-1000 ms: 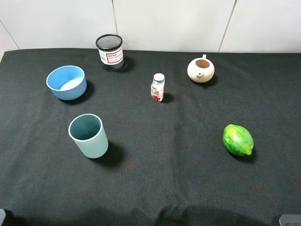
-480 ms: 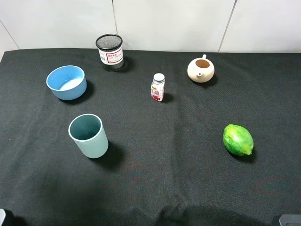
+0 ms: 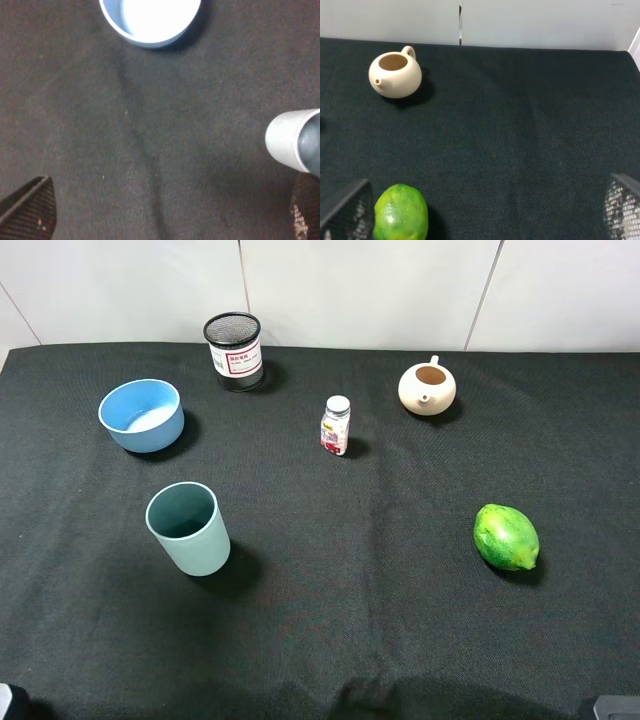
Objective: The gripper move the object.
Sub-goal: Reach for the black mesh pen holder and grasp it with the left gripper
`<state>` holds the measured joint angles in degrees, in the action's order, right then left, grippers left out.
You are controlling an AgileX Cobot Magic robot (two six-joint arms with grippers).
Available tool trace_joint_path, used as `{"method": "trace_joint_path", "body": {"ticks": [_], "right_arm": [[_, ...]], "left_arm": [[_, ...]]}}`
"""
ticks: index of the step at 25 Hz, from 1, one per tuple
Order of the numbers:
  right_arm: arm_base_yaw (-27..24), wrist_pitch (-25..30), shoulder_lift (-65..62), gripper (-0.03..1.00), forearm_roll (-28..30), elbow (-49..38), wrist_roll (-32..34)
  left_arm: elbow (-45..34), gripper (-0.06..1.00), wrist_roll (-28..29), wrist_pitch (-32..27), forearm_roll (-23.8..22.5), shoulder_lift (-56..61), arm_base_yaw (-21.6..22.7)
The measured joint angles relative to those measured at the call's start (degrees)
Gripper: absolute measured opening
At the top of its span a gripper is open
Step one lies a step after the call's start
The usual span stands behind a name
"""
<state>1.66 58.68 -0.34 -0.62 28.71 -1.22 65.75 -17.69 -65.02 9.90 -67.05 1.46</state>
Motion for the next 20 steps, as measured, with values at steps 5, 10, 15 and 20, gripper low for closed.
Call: {"method": "trace_joint_path", "body": {"ticks": [5, 10, 15, 20], "right_arm": [[0.0, 0.0, 0.0, 0.69, 0.0, 0.0, 0.0], [0.0, 0.0, 0.0, 0.69, 0.0, 0.0, 0.0], [0.0, 0.0, 0.0, 0.69, 0.0, 0.0, 0.0], [0.0, 0.0, 0.0, 0.69, 0.0, 0.0, 0.0]], "left_arm": [[3.7, 0.99, -2.4, -0.1, 1.3, -5.5, -0.4], [7.9, 0.99, -2.8, -0.1, -0.3, -10.8, -4.2], [13.1, 0.99, -2.9, -0.1, -1.2, -17.1, -7.7], [18.6, 0.99, -2.9, 0.1, -1.7, -23.5, -10.8]]}}
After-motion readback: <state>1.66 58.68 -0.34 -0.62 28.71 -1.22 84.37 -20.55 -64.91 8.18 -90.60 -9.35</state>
